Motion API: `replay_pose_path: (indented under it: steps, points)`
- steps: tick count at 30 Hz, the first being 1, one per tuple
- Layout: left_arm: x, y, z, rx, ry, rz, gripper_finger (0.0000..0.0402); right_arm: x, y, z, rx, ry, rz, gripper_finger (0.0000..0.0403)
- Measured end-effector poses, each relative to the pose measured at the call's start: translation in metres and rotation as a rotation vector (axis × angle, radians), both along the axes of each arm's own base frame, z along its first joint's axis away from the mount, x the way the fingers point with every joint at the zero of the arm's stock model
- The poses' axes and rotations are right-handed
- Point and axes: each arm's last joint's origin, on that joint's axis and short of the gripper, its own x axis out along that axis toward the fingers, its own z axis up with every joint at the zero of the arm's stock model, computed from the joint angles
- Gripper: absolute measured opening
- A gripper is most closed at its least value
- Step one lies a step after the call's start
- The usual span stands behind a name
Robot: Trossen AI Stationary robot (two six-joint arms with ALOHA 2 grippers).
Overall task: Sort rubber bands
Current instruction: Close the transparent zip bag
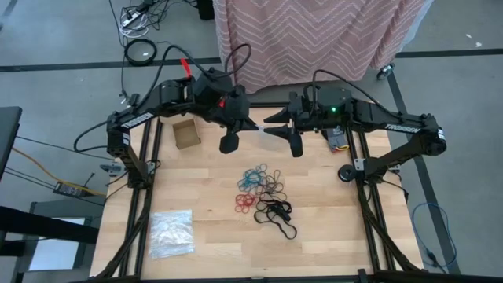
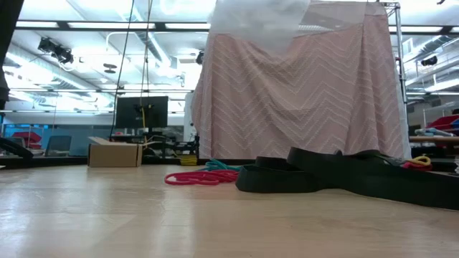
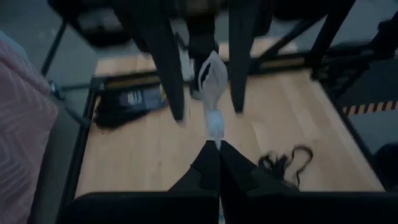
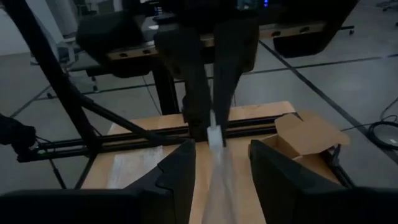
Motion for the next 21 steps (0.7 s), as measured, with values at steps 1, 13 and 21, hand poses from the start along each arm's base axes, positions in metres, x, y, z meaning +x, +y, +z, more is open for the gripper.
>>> replay_pose_path:
  steps: [1,13,21]
  points:
    - [0.0001,0.0,-0.0002,-0.002,0.001,-0.001,0.0,0.0,0.0001,-0.0001,0.004,0.001,0.002,0.0126]
    - [0.0046,0.0001,-0.0023,-0.013,-0.003,-0.017,0.0,0.0,0.0003,-0.0002,0.009,0.001,0.006,0.0082]
    - [0.0044,-0.0001,-0.0022,-0.018,-0.004,-0.023,0.0,0.0,0.0003,-0.0001,0.01,0.001,0.006,0.0049]
